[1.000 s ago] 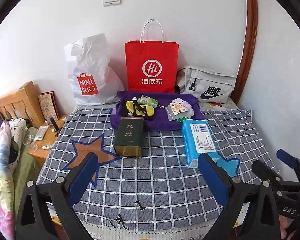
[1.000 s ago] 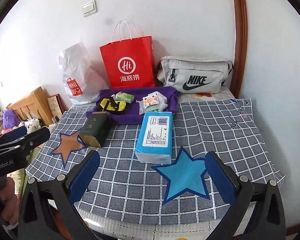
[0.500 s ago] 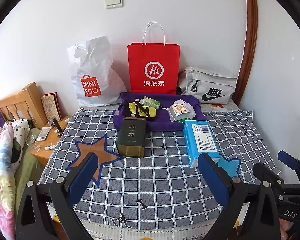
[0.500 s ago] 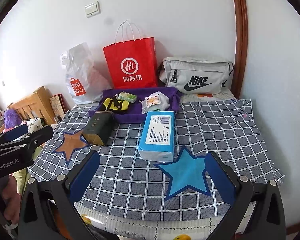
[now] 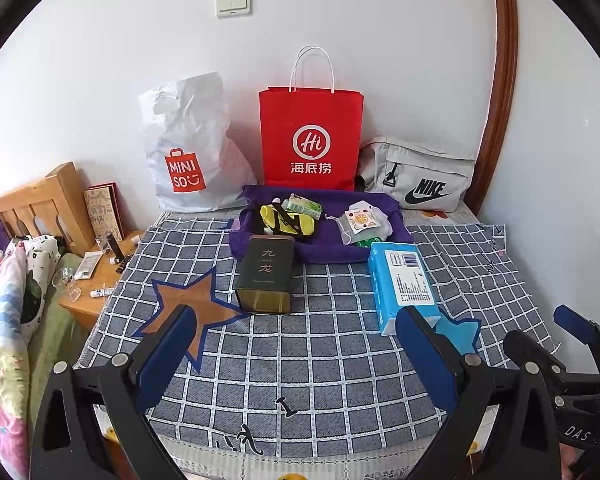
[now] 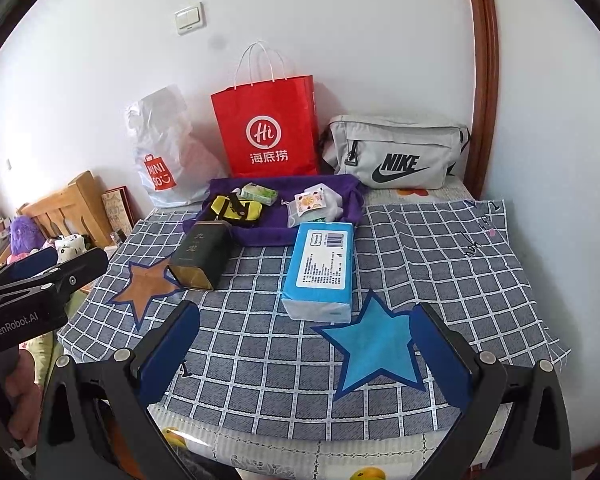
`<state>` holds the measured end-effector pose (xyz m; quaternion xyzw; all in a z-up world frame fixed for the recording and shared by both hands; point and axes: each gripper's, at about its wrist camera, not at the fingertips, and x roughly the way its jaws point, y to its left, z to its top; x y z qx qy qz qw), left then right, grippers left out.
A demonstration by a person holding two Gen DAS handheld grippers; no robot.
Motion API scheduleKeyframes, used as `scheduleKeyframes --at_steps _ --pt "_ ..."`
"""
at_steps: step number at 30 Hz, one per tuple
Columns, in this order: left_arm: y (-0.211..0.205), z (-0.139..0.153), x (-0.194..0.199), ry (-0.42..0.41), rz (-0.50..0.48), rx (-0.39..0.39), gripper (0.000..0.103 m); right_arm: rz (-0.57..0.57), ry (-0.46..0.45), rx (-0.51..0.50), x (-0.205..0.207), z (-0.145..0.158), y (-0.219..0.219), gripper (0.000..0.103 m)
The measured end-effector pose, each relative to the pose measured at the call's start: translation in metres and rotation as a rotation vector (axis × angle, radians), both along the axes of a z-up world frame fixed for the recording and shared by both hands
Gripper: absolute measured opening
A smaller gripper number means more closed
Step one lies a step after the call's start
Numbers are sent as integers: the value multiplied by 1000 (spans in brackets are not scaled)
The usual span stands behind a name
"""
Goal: Organize soft objects
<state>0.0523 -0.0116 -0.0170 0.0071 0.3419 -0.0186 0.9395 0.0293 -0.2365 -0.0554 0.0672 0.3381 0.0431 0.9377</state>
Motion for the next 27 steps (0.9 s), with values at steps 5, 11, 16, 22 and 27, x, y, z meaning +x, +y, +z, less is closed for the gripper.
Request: scheduleKeyframes --at_steps 5,11,16,22,27 --pt "1 0 -1 0 1 -3 101 6 -3 -3 -1 0 2 103" --pt "1 0 -2 -2 1 -4 101 8 -4 -1 -3 0 3 103" --pt "1 1 -2 -2 2 -5 101 10 -6 -1 -3 0 3 103" --pt "1 1 -3 -2 1 -6 101 9 -6 -1 -3 0 3 103" --pt "1 0 -3 -2 2 -6 101 9 -8 1 -3 1 3 103"
